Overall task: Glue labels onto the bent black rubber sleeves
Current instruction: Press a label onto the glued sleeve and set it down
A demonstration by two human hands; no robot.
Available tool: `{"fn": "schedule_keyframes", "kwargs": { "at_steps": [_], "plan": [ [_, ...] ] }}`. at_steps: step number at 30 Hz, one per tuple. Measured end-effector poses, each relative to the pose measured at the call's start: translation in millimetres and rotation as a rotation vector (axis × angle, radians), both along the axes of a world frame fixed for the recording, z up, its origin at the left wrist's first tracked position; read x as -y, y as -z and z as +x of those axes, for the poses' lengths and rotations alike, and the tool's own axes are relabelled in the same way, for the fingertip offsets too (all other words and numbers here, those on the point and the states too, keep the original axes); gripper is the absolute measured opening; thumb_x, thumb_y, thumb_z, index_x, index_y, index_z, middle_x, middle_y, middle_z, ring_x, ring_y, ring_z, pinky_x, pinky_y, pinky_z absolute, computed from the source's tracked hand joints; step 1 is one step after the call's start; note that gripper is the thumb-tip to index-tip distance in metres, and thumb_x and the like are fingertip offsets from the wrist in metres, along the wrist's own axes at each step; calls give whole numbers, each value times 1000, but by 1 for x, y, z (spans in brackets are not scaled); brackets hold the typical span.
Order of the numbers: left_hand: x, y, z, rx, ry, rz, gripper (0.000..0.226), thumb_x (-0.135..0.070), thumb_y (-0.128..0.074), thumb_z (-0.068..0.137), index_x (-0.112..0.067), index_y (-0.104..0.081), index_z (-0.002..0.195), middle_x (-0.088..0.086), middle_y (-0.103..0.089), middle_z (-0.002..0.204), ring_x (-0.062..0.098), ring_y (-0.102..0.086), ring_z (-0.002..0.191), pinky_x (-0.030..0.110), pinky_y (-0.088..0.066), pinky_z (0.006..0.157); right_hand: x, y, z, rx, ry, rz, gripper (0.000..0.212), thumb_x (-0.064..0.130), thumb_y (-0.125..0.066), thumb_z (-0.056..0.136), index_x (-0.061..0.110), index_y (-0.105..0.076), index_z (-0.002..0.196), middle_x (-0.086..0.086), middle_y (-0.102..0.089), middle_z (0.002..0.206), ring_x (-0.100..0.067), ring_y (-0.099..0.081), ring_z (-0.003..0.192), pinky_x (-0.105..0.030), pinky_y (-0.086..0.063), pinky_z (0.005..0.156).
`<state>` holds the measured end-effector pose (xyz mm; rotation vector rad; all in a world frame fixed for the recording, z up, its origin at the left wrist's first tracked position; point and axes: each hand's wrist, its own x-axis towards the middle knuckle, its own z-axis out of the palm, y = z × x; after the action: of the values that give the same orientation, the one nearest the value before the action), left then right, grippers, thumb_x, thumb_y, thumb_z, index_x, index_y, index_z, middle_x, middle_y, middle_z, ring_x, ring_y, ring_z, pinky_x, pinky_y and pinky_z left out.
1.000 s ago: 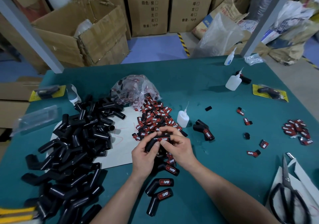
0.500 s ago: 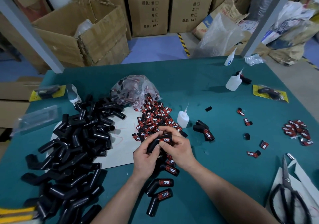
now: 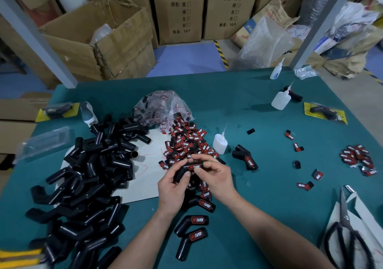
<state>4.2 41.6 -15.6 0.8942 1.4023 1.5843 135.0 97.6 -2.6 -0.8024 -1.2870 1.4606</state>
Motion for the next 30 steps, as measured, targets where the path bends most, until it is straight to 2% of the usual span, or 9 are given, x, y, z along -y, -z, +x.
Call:
{"fn": "schedule_keyframes", "kwargs": {
  "at_steps": [3,6,8,12,17,20,23,27,30],
  "plan": [
    [0,1,0,81,-7,-13,48,13,-68,91,-29,-77,111,-3,-78,114,11,-73,107,19,-55,91,0,1,0,57,23,32,14,10,-73,87,16,-76,75,-7,-71,119,-30,-70,109,-35,-53,95],
    [-3,3,-2,128,-30,-39,38,5,-73,90,-27,-79,110,3,-78,114,19,-73,108,32,-58,96,-1,0,1,34,-15,25,15,8,-72,91,20,-79,85,-5,-70,122,-26,-69,112,-31,-53,95],
    [-3,4,-3,128,-33,-48,31,-6,-78,88,-27,-79,111,3,-78,115,21,-73,110,35,-58,97,-3,0,4,21,-54,14,15,3,-67,94,12,-79,93,-7,-69,125,-25,-67,115,-28,-53,96],
    [-2,-1,-5,38,-40,35,29,-24,-83,83,-35,-78,110,2,-76,117,21,-71,113,29,-55,98,-1,4,4,88,-17,75,10,0,-66,95,-1,-76,93,-6,-70,120,-27,-67,114,-31,-53,96],
    [-5,6,-9,115,-24,-50,40,-40,-87,71,-35,-78,110,3,-77,114,20,-73,106,38,-59,95,0,0,3,59,-44,29,16,3,-65,95,13,-78,97,-5,-66,124,-22,-64,118,-29,-51,98],
    [-5,7,-10,104,1,-57,41,-42,-88,70,-35,-79,109,3,-78,112,21,-74,103,37,-60,93,2,-1,2,84,-40,28,11,12,-69,94,18,-76,89,-5,-68,122,-23,-65,117,-27,-51,97],
    [-5,7,-8,80,8,-64,36,-36,-93,74,-37,-80,108,2,-78,113,22,-73,107,48,-56,99,2,-1,2,113,-28,37,22,8,-72,92,27,-76,81,-3,-69,118,-20,-66,113,-25,-51,94],
    [-4,7,-7,66,5,-75,35,-23,-82,77,-39,-80,108,2,-77,116,28,-71,112,60,-52,103,0,2,3,141,-31,28,11,7,-71,91,13,-76,83,-1,-70,115,-22,-68,110,-28,-52,95],
    [-4,7,-6,43,2,-52,34,-22,-78,80,-40,-80,109,2,-77,117,27,-70,110,57,-53,102,0,3,1,164,-11,67,23,4,-71,91,20,-69,74,0,-71,114,-21,-68,109,-28,-51,95]
  ]
}}
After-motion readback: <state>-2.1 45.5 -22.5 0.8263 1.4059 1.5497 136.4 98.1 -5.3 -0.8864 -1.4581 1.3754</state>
